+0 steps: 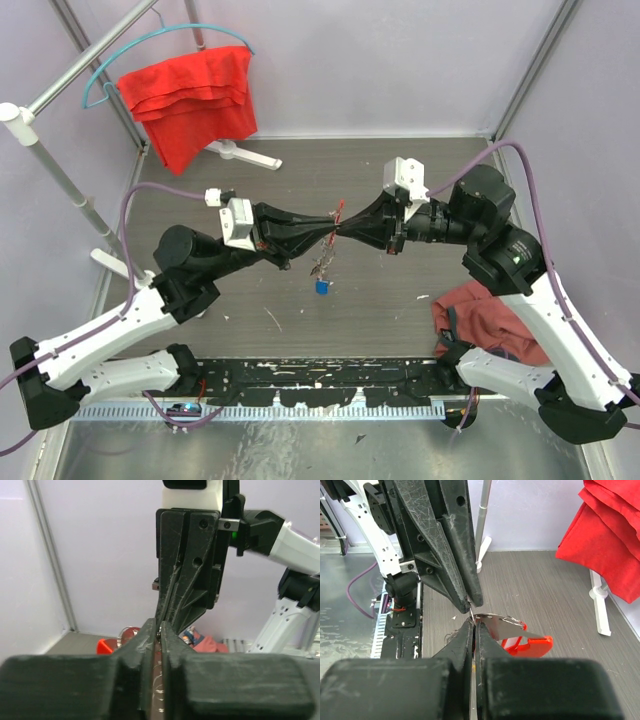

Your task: Put the keys on the keyring

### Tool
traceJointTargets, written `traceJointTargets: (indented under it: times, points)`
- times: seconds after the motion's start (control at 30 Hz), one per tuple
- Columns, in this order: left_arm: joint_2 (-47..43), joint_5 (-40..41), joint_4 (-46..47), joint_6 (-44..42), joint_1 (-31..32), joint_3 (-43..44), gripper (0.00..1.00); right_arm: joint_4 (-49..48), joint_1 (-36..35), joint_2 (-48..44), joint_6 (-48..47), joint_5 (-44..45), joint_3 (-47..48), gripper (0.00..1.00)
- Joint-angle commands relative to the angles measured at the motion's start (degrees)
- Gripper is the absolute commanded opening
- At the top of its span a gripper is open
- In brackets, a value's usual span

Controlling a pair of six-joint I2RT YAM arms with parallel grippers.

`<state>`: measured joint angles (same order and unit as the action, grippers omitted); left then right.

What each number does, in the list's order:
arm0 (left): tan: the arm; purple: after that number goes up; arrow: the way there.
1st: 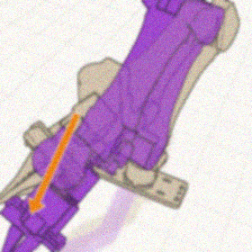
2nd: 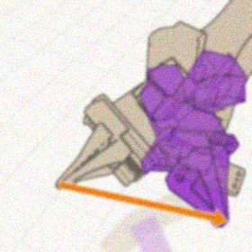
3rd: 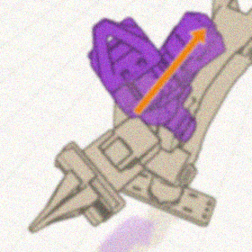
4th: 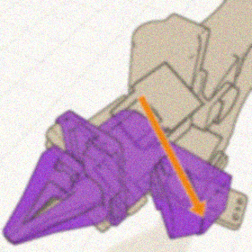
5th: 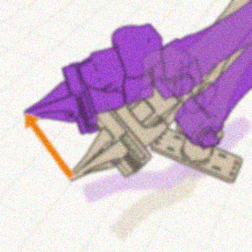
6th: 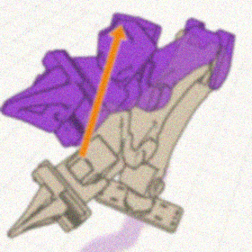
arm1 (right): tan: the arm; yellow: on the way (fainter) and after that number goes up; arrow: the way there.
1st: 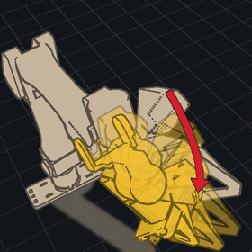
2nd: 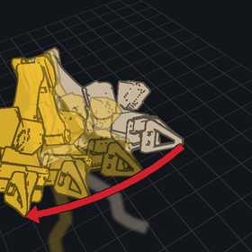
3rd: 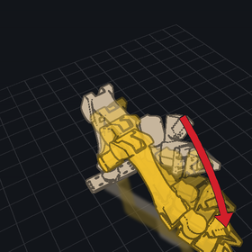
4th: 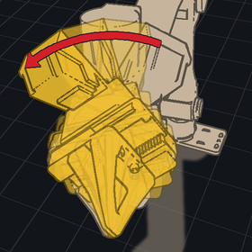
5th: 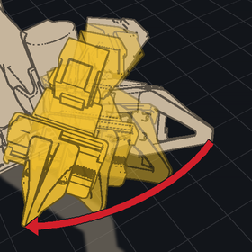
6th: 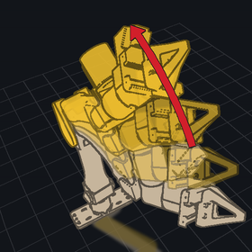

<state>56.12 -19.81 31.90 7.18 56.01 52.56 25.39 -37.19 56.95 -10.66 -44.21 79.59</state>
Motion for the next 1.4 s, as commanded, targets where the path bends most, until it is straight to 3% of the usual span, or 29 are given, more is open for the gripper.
traceJointTargets:
  times: [0.0,0.1,0.3,0.37,0.5,0.77,1.07,1.37]
  points:
    - [-2.1,-0.5,-7.0,-4.0,0.1,5.4,0.23,4.2,-0.2,0.2,-3.2,1.3,5.8,0.01]
    - [-3.0,0.4,-17.7,-8.1,0.1,8.7,0.44,10.8,-0.3,1.4,-5.8,2.9,9.2,0.01]
    - [-0.3,1.5,-43.2,-15.3,0.1,18.9,0.74,21.5,-0.2,4.1,-8.8,5.9,15.0,0.01]
    - [0.9,-1.0,-47.5,-16.7,0.1,21.0,0.71,24.5,-0.2,5.2,-9.4,6.4,16.5,0.01]
    - [3.9,-5.8,-53.9,-18.5,0.1,24.9,0.48,29.4,-0.3,7.4,-10.7,7.0,19.1,0.01]
    - [8.7,-10.7,-61.0,-21.6,0.1,28.3,0.51,35.4,-2.5,10.2,-11.2,8.3,22.3,0.01]
    - [10.7,-10.0,-63.5,-22.3,0.2,29.8,0.44,42.0,-10.6,14.4,-10.9,17.1,26.4,0.01]
    - [10.8,-11.4,-64.2,-22.5,0.1,29.6,0.35,42.6,-12.6,15.2,-10.3,19.9,27.0,0.01]
